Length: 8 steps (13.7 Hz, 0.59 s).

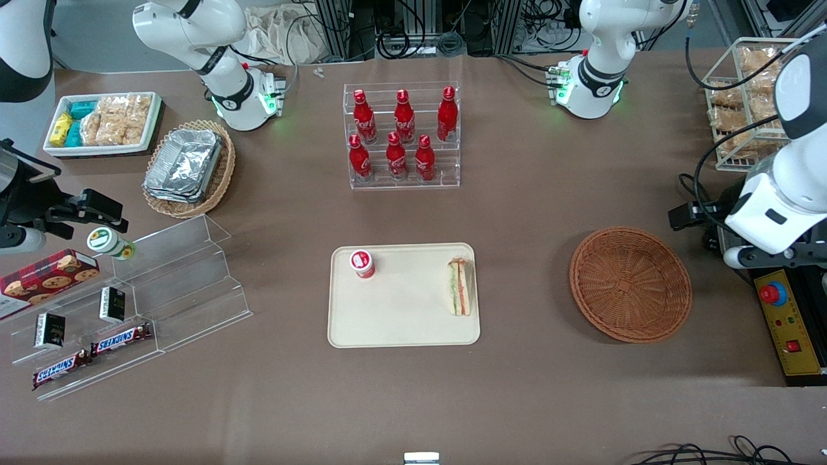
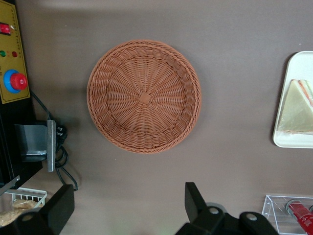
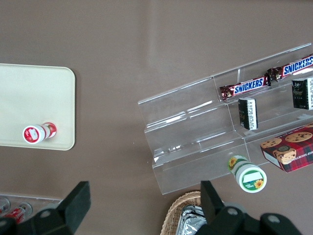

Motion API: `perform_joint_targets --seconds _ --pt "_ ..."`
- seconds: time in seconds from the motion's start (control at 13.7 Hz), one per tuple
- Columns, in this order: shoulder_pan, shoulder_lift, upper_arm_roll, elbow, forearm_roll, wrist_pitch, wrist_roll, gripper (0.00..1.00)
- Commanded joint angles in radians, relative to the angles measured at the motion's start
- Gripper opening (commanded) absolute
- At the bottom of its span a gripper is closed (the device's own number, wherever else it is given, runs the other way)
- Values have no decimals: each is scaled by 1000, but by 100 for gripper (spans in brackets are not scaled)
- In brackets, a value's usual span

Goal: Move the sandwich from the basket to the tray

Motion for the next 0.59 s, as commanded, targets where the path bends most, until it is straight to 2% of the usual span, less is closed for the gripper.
perform_joint_targets --seconds 0.0,0.37,0.44,0.51 --pt "12 -18 -7 -11 -3 -8 9 100" --pt "27 -19 10 -11 -21 -5 12 100" --pt "-1 -21 45 -11 -27 -5 12 100" --pt "-73 -25 123 -11 -42 -3 12 100"
